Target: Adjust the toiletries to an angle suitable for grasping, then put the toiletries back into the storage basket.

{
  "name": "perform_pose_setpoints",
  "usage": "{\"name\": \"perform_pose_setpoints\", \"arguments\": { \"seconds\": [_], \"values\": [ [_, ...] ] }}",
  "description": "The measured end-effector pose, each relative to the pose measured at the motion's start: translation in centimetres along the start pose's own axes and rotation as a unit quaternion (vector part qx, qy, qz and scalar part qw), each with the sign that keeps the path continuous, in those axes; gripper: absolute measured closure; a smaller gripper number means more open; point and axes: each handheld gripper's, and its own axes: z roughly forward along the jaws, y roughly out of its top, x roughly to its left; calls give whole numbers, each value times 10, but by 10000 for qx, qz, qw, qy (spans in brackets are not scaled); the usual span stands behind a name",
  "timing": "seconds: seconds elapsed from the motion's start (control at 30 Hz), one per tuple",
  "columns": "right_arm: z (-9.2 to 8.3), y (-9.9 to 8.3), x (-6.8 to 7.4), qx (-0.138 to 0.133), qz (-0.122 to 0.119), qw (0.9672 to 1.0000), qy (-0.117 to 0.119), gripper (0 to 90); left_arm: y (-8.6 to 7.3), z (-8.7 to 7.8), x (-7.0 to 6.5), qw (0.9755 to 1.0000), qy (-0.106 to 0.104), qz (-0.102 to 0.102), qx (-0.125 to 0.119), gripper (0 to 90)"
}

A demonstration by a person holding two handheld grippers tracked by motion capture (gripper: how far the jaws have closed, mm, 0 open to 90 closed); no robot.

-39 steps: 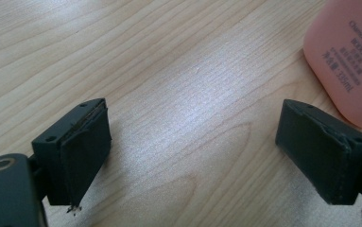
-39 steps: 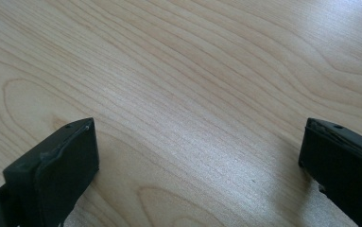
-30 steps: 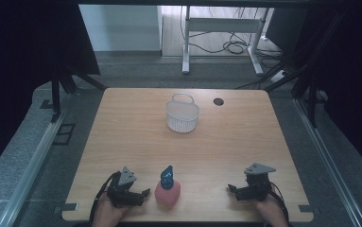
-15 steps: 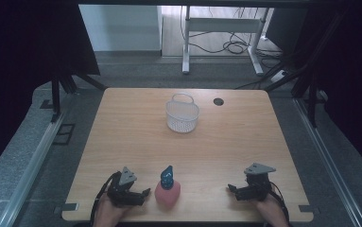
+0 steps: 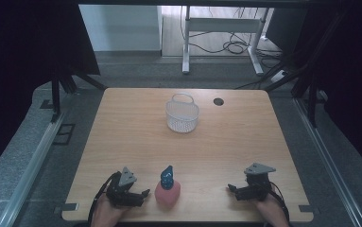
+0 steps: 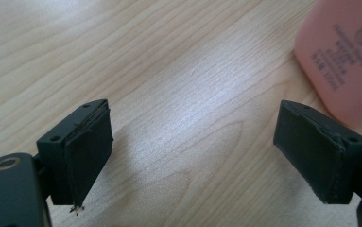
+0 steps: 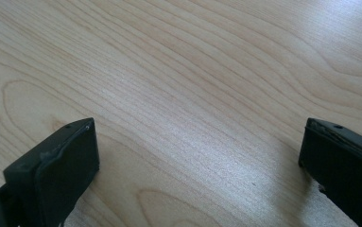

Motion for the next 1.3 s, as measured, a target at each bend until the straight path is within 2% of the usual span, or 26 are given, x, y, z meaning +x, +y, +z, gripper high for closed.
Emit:
{"name": "perform_pose_setpoints", "arguments": {
  "seconds": [0.27,0.5,0.63,1.0,1.3],
  "values": [
    [0,0,0,-1,5,10000,14,0,2,-9,-2,9999,-91,95,-75,123],
    [0,0,0,0,6,10000,14,0,5,-19,-5,9993,-311,153,-111,141],
    [0,0,0,-4,-3,10000,14,0,6,-24,-7,9991,-338,213,-156,143],
    [0,0,0,-1,5,10000,13,0,11,-35,-11,9982,-519,225,-212,147],
    [0,0,0,1,6,10000,14,0,16,-43,-16,9964,-680,325,-385,147]
  ]
}}
